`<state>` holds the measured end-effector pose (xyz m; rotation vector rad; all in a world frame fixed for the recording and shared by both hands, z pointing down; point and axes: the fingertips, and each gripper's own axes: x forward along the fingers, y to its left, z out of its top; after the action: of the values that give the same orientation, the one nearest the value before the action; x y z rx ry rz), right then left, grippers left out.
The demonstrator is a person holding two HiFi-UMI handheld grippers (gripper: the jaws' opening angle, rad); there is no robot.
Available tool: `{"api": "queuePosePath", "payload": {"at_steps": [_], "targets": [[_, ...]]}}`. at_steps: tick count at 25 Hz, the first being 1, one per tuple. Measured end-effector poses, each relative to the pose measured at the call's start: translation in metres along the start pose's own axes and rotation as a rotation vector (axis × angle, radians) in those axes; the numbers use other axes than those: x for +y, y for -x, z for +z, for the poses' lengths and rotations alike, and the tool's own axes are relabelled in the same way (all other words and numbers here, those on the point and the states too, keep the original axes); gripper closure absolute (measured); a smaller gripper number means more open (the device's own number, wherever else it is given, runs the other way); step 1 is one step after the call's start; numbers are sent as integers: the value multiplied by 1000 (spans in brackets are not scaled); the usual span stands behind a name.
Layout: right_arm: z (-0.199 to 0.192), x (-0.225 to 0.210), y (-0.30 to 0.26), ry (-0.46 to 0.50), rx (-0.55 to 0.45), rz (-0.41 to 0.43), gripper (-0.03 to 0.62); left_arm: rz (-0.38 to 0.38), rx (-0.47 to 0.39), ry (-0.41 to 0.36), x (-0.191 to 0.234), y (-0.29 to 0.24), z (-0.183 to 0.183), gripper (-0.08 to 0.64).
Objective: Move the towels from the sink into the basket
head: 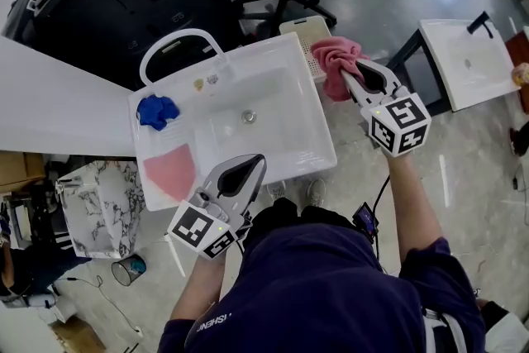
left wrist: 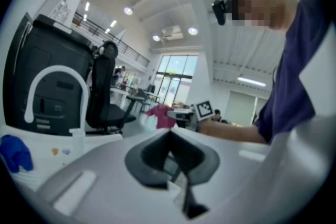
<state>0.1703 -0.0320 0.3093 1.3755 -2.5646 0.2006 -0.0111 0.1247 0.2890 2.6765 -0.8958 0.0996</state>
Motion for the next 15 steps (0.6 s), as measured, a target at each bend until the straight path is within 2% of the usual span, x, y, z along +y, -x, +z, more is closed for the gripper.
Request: {"api": "queuePosePath", "payload": {"at_steps": [9,15], "targets": [[15,0,-28,5,20,-112,528,-102,20,-36,53,11,10,558],[14,-7,-45,-11,32,-147,528,-126,25,-32,71,14,15,558]]}}
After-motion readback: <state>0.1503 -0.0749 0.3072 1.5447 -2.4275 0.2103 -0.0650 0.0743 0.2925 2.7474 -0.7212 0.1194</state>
